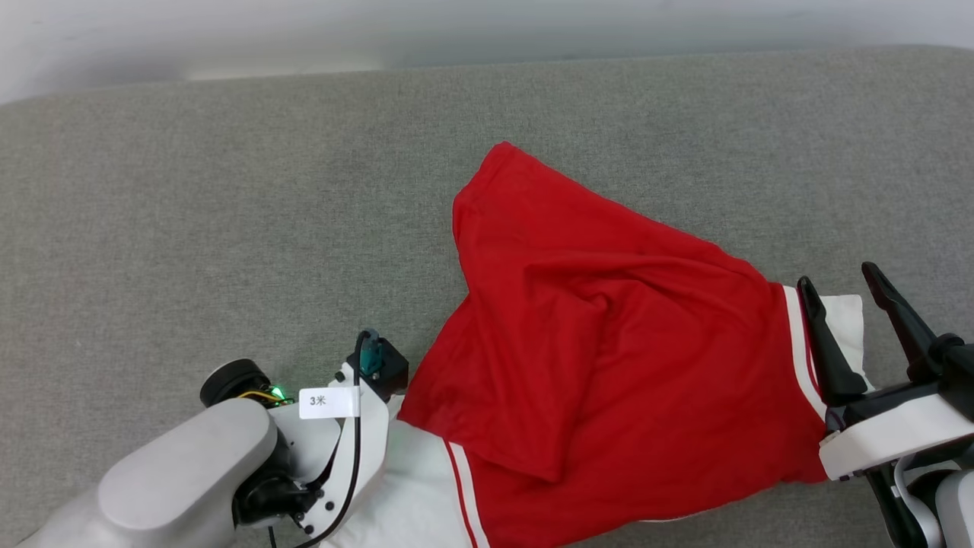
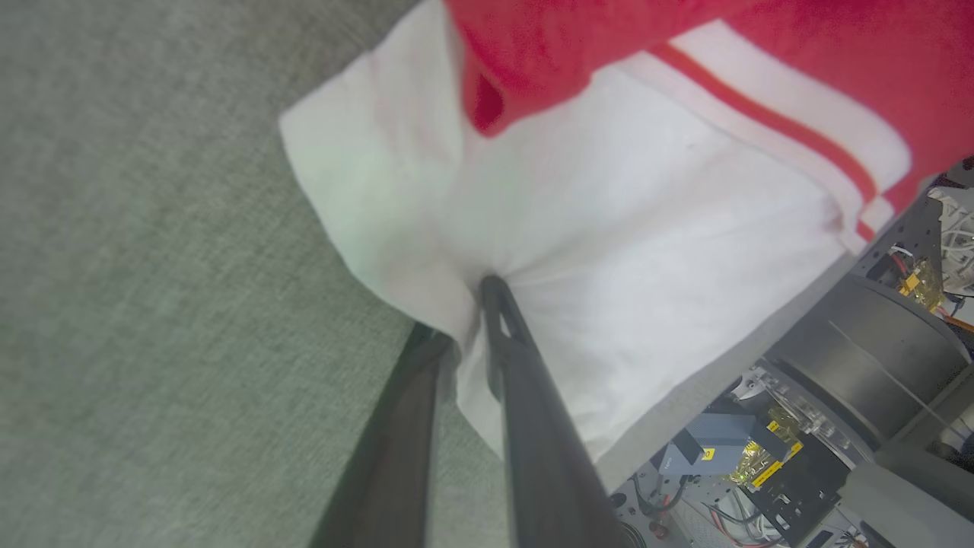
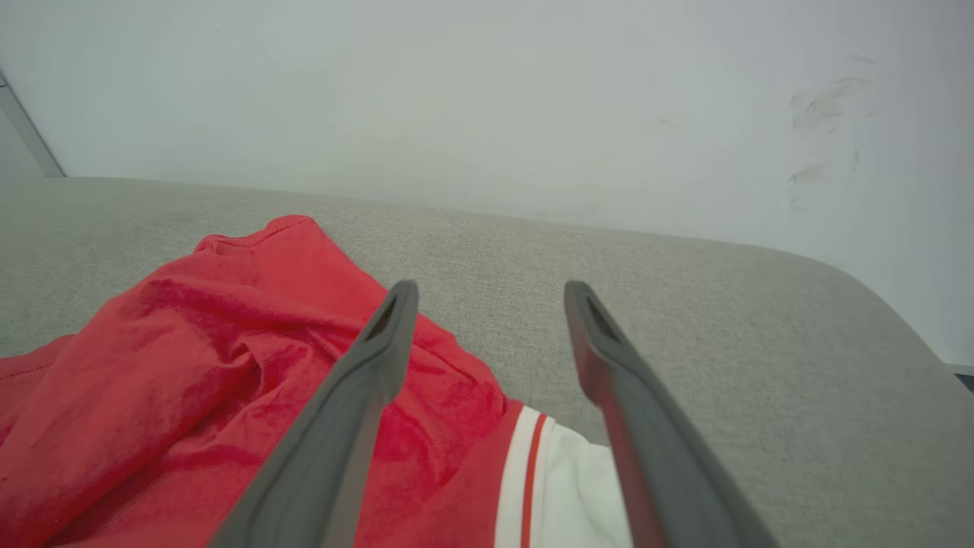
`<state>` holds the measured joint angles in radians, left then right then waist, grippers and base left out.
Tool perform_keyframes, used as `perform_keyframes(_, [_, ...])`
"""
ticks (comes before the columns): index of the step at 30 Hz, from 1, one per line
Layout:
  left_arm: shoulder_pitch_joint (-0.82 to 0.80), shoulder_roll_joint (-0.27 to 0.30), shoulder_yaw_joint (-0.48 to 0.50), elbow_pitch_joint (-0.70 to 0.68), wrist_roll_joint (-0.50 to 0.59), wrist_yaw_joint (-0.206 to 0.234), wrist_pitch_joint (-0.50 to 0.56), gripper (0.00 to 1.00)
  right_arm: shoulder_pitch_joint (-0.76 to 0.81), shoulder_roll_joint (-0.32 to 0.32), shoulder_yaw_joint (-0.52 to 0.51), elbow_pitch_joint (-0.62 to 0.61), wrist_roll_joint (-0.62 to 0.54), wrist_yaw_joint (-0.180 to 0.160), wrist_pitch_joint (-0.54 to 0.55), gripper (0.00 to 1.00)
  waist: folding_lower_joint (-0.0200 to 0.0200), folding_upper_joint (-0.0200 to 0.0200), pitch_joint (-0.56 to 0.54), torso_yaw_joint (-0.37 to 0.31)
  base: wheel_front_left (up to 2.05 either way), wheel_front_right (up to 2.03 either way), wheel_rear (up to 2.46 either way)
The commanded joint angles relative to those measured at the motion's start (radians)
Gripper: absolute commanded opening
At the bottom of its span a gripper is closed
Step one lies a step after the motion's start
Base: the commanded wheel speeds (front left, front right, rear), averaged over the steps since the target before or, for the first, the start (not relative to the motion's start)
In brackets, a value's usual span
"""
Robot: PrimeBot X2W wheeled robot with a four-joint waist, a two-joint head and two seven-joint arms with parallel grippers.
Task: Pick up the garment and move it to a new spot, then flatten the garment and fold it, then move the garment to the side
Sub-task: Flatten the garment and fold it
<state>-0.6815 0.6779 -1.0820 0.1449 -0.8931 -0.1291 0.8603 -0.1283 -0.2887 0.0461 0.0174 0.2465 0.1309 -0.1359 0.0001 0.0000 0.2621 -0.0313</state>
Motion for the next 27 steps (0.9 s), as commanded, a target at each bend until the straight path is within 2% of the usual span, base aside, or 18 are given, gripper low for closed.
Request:
perform_keyframes(1, [0.009, -0.015, -0.029, 0.02, -0.005, 0.0, -0.02, 0.0, -0.01, 0.002, -0.003, 0.006, -0.002, 0.0, -0.006, 1.0, -0.0001, 0.0, -0.011, 0.007, 0.0, 0.0, 0.0])
perform_keyframes(6, [-0.085, 0.048, -0.003, 0.038, 0.008, 0.002, -0.081, 0.0, 0.006, -0.005, -0.014, 0.011, 0.002, 0.0, -0.008, 1.0, -0.0001, 0.0, -0.038, 0.022, 0.0, 0.0, 0.0])
perform_keyframes(14, [-0.162, 0.113, 0.035, 0.139, 0.047, 0.007, -0.133, 0.0, 0.012, -0.006, -0.018, 0.004, 0.002, 0.0, -0.008, 1.0, -0.0001, 0.0, -0.04, 0.019, 0.0, 0.0, 0.0])
perform_keyframes(20, [-0.123, 0.087, 0.044, 0.264, 0.033, 0.032, -0.186, 0.0, -0.008, 0.002, -0.002, 0.016, 0.002, 0.0, -0.012, 1.0, -0.0001, 0.0, -0.025, 0.001, 0.0, 0.0, 0.0])
perform_keyframes(21, [-0.114, 0.079, 0.046, 0.284, 0.022, 0.032, -0.196, 0.2, -0.009, 0.002, 0.001, 0.02, 0.002, 0.0, -0.013, 1.0, -0.0001, 0.0, -0.028, -0.001, 0.0, 0.0, 0.0])
perform_keyframes(22, [-0.109, 0.072, 0.049, 0.297, 0.018, 0.03, -0.21, 0.89, -0.008, 0.0, 0.001, 0.024, 0.003, 0.0, -0.013, 1.0, -0.0001, 0.0, -0.033, 0.0, 0.0, 0.0, 0.0])
perform_keyframes(23, [-0.107, 0.066, 0.054, 0.306, 0.015, 0.029, -0.227, 1.0, -0.004, -0.002, -0.002, 0.028, 0.005, 0.0, -0.012, 1.0, -0.0001, 0.0, -0.039, 0.002, 0.0, 0.0, 0.0])
perform_keyframes(27, [-0.133, 0.06, 0.073, 0.338, -0.002, 0.019, -0.264, 1.0, 0.015, -0.007, -0.016, 0.037, 0.007, 0.0, -0.015, 1.0, -0.0001, 0.0, -0.072, 0.016, 0.0, 0.0, 0.0])
